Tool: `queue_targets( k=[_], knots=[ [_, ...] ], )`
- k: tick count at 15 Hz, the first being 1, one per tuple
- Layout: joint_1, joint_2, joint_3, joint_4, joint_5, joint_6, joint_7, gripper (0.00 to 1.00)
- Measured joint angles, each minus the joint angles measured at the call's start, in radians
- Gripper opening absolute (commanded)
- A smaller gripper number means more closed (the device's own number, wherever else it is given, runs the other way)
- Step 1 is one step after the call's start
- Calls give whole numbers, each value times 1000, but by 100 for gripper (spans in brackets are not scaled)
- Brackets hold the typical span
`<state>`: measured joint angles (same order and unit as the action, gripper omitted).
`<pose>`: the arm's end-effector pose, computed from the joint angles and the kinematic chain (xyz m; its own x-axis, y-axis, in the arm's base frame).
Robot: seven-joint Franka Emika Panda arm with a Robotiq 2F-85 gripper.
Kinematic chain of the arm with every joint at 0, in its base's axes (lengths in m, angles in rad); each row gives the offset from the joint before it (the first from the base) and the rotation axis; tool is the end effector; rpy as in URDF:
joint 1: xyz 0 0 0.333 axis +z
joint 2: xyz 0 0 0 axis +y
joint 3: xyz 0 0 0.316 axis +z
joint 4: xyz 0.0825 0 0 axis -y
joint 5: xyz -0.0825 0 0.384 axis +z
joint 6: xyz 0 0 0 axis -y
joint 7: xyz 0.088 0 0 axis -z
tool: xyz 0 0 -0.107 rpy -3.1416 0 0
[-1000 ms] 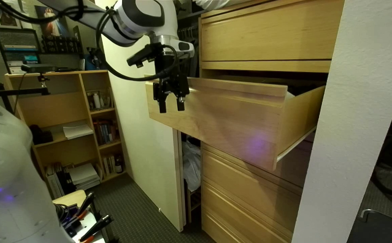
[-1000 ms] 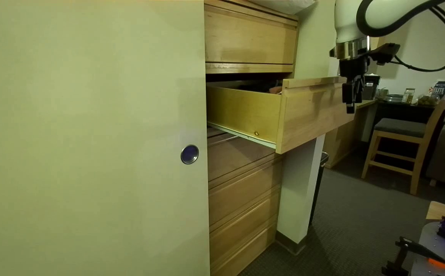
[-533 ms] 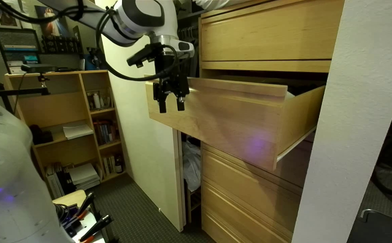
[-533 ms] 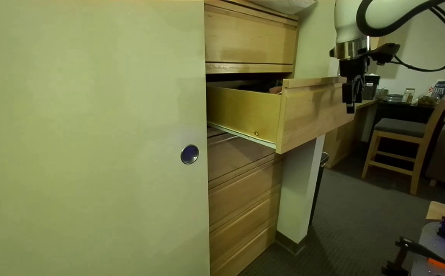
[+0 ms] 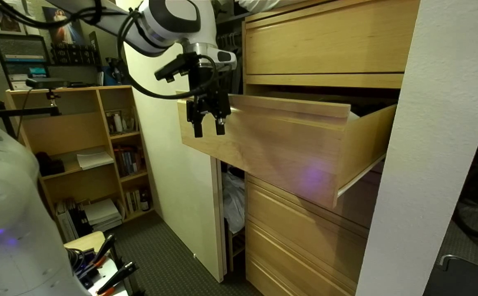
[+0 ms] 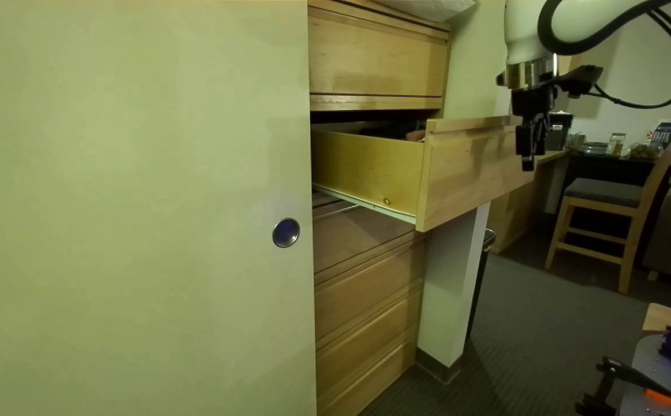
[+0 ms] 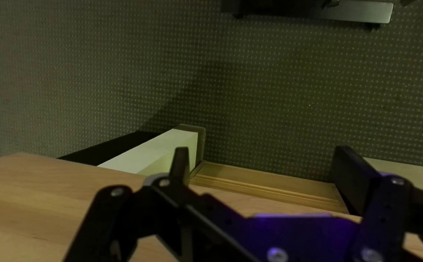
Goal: Close the second drawer from the top
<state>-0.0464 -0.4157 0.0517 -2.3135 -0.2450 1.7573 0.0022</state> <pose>0.4111 -0.0178 0.4946 0.9884 0.0407 -0.1461 0.0767 -0.9652 0.2502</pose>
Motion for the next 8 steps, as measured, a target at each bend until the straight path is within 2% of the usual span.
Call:
queue_targets(
  k=[8],
  knots=[
    [22,-48,2,-40,-5,34,0,100]
  ],
)
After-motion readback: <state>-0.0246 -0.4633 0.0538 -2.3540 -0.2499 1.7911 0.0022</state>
